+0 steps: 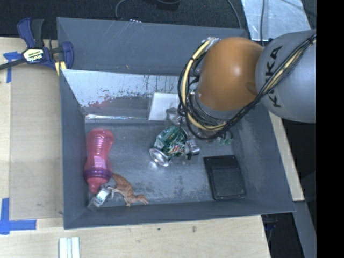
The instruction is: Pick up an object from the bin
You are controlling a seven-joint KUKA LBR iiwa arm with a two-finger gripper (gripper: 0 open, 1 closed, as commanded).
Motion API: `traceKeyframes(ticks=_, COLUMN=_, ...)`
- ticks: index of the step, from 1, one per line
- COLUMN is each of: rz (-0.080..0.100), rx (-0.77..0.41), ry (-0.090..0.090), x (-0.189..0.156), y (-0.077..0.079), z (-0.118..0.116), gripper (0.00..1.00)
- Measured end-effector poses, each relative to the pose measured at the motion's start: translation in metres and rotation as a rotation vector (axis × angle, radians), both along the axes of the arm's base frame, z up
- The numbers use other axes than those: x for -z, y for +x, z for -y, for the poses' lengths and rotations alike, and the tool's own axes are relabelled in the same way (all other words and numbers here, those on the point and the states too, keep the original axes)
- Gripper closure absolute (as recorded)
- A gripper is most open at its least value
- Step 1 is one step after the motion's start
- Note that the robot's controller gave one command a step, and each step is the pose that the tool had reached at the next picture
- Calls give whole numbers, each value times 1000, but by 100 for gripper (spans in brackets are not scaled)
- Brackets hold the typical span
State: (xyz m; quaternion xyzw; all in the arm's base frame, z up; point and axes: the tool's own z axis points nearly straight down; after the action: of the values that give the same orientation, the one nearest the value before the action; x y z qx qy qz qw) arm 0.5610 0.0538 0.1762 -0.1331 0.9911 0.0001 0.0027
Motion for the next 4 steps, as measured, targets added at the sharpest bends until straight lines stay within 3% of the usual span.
traceKeyframes(ticks=1, rz=4, rx=-174, ry=-1, x=27, y=-23, z=-5, gripper=0)
traceKeyframes(ticks=2, rz=1, rx=-179, ry=0, x=36, y=-14, z=-5, gripper=0)
traceKeyframes(ticks=3, rz=5, rx=-281, ry=-1, x=43, y=-6, z=6, gripper=0)
traceKeyframes(ticks=4, rz=6, rx=-486, ry=-3, x=42, y=-6, z=12, gripper=0)
